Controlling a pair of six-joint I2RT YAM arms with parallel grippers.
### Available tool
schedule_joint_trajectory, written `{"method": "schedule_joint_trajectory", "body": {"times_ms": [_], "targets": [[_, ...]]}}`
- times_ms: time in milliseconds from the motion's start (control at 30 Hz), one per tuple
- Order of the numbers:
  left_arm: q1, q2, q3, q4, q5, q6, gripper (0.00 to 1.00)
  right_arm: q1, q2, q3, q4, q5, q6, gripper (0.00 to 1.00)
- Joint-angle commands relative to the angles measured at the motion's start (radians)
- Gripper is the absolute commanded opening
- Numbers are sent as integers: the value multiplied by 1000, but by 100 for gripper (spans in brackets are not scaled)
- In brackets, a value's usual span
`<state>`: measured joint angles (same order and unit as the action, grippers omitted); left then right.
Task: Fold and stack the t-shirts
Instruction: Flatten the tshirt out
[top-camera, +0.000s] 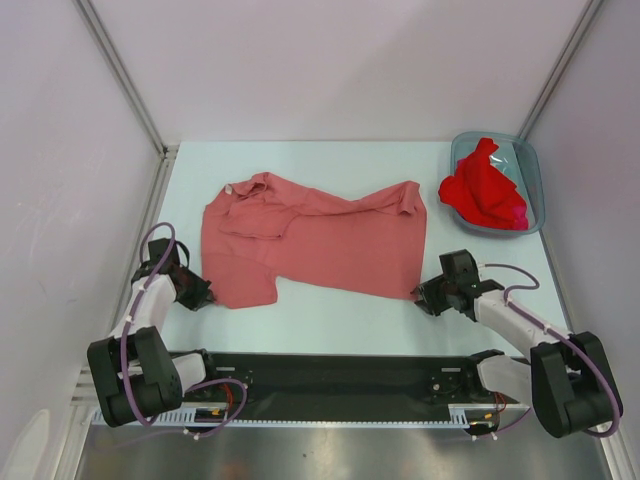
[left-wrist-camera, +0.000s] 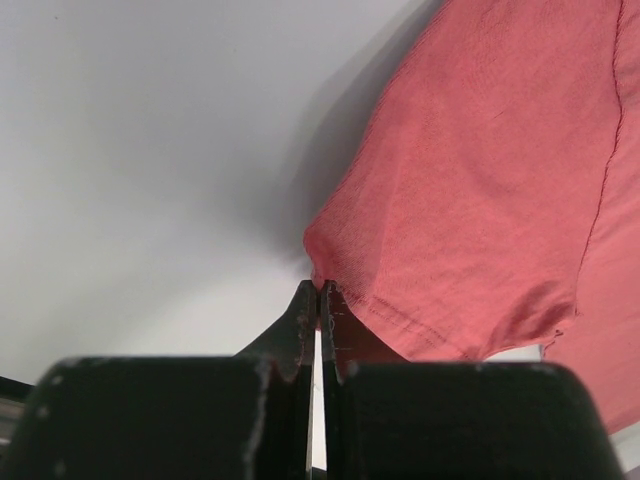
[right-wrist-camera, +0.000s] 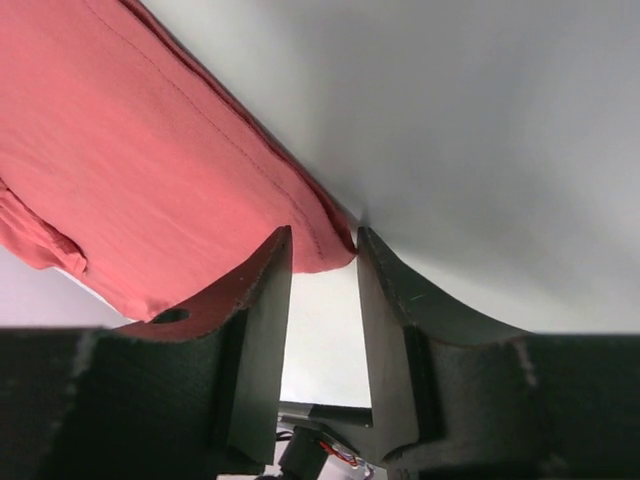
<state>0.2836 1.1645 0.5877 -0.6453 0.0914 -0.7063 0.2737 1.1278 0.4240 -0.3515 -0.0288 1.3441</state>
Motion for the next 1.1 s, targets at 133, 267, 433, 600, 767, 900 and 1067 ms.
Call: {"method": "schedule_joint_trajectory", "body": {"times_ms": [133, 267, 433, 600, 767, 900, 1067], "targets": [[2, -19, 4, 1, 19, -5, 0, -16, 72, -53, -44, 47, 18, 29], [2, -22, 12, 4, 30, -1, 0, -18, 61, -45, -54, 73, -23, 3], [-27, -63, 92, -8, 71, 34, 0, -28, 110, 123, -83, 87, -222, 0], [-193, -112, 311, -65, -45, 8, 0, -31, 128, 387, -110, 161, -527, 0], [-342, -178, 537, -82, -117, -53, 0, -45, 162, 585, -139, 168, -713, 0], [-342, -152, 809, -128, -201, 28, 0, -70, 175, 723, -127, 135, -789, 0], [-340, -10, 1223, 62, -150, 272, 0, -80, 216, 969, -3, 104, -894, 0]]}}
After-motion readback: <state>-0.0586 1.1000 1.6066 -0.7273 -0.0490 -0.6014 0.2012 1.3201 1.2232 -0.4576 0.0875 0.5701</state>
